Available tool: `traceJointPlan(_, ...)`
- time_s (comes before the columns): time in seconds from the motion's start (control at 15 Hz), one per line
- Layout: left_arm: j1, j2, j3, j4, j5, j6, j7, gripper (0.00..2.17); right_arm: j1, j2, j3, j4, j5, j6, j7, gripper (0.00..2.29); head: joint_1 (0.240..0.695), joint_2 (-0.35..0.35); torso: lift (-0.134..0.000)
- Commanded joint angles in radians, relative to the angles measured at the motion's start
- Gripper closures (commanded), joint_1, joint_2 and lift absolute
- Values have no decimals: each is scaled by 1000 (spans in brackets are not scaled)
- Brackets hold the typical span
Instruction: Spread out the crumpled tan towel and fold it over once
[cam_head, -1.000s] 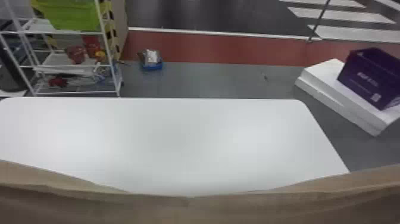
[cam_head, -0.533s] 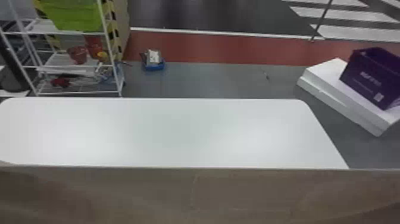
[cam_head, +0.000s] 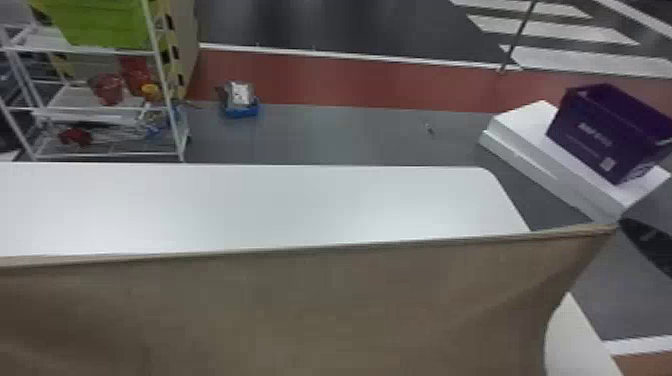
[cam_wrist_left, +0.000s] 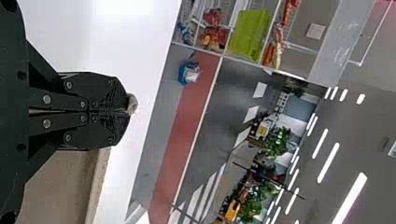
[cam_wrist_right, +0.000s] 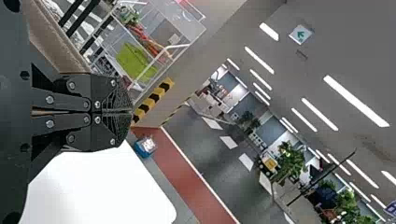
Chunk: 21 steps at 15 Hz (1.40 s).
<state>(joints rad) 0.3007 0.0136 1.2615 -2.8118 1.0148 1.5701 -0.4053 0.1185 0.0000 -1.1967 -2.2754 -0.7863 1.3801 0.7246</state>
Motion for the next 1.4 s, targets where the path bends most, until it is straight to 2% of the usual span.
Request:
traceJointPlan(0.0,1,14,-211,0,-179,1,17,1352,-39,1,126,82,78,-95,-22,1774,695,-146,-124)
traceJointPlan(0.2,-18,28,-541,34,-489,1,48,1352,-66,1,200,180,141,-200,-37,1774,695,-143,-124)
traceJointPlan(0.27,-34,31,-620,74,-553,1,49,1352,-68,1,215,205,151,-233,-37,1774,695,-149,-124)
traceJointPlan(0.4,-51,34,-709,143,-591,1,82,1352,-68,1,241,258,176,-322,-44,1774,695,-172,-124)
traceJointPlan(0.47,-66,48,-768,183,-640,1,97,1352,-77,1,253,297,193,-347,-48,1774,695,-195,-124)
traceJointPlan(0.6,-117,58,-866,273,-734,1,106,1352,-91,-43,293,401,213,-433,-71,1774,695,-213,-124)
traceJointPlan(0.8,-149,60,-933,382,-777,-49,148,1352,-172,-120,321,616,254,-531,-82,1774,695,-238,-124)
traceJointPlan(1.07,-181,60,-990,476,-800,-166,177,1352,-235,-187,398,807,272,-638,-82,1774,695,-273,-124)
traceJointPlan(1.33,-198,52,-1056,555,-798,-356,215,1352,-250,-184,444,847,294,-706,-113,1774,695,-264,-124)
